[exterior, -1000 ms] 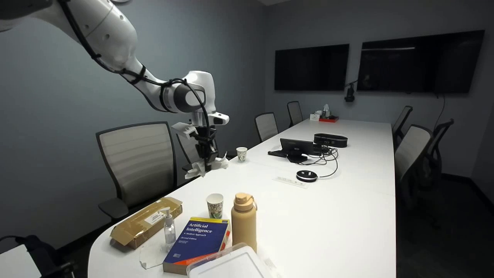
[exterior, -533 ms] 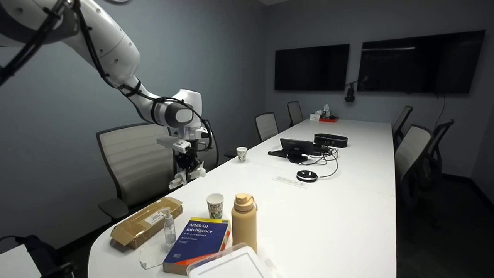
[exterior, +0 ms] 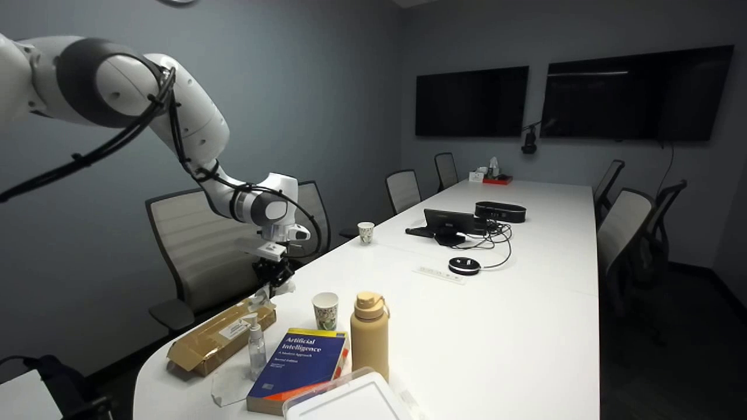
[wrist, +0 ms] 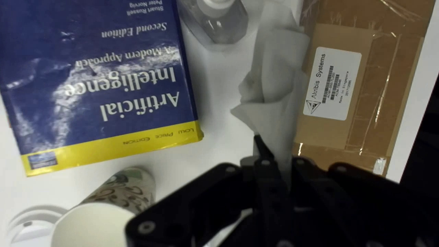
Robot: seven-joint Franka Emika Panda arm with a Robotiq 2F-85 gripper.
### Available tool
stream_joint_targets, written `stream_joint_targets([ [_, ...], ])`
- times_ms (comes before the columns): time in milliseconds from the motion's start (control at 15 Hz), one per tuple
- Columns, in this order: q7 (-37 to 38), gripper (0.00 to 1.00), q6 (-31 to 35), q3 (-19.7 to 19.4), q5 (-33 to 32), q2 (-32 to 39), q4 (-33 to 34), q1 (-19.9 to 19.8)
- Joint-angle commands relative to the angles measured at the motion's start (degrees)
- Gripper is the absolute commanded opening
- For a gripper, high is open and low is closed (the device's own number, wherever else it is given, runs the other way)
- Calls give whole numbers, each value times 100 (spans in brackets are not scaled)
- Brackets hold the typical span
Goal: Use the paper towel to wipe the brown bottle
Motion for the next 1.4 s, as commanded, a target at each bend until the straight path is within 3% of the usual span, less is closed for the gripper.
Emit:
stream_joint_targets([
  [0,-64,1,-81,36,-119,626,631,127],
  [267,-6,1,-26,-4,-228,1200,1107,231],
  [333,14,30,-52,7,-215,1316,1233,234],
  [400,15,32,-78,19,-202,1408,1340,234],
  [667,-16,60,-295,66,-150,1398,1573,168],
  [1000,22,97,-624,33,-149,657,1313,109],
  [1333,308,100,-1303,-224,-252,-492,785,98],
])
